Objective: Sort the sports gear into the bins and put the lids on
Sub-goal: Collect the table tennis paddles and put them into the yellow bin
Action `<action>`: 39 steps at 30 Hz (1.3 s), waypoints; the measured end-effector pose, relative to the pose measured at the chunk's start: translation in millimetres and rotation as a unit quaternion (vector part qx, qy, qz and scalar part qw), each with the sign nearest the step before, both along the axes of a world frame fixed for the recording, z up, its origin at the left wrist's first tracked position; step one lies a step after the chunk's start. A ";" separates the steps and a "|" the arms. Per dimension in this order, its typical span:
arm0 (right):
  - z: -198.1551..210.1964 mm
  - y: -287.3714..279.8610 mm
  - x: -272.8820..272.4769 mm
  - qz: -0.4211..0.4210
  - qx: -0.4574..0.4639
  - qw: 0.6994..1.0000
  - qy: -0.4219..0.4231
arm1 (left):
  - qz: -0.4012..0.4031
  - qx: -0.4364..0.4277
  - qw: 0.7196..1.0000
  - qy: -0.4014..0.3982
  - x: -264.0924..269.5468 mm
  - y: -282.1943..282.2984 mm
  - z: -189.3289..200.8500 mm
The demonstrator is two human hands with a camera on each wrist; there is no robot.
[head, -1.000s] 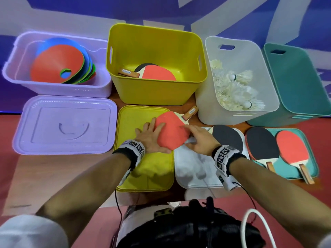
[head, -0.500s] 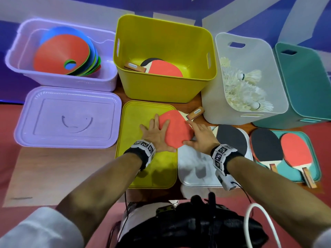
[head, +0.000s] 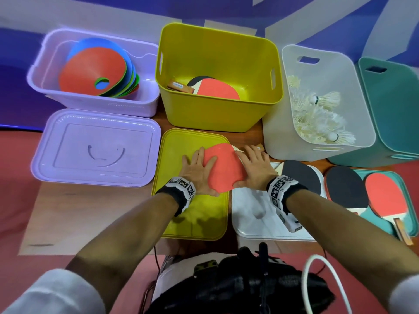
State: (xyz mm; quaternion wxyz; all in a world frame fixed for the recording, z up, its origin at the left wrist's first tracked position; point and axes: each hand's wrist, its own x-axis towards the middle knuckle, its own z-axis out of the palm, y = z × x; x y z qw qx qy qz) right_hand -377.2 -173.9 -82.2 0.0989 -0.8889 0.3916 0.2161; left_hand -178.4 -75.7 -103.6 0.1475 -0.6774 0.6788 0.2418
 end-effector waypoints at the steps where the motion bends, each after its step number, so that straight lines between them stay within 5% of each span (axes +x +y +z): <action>1: -0.7 -2.5 1.9 -0.001 0.008 1.000 0.017 | 0.001 0.010 1.000 0.011 2.1 1.1 -1.5; 8: 2.4 -14.2 4.8 0.073 0.008 0.994 0.085 | -0.011 -0.004 0.998 0.058 16.5 4.0 -7.3; 27: 10.8 16.2 14.2 0.057 -0.001 0.998 -0.015 | 0.053 -0.026 0.984 0.167 44.9 13.8 -17.8; 39: 71.0 1.9 43.5 0.143 -0.098 0.975 -0.140 | 0.130 -0.162 0.966 0.152 60.8 33.6 55.1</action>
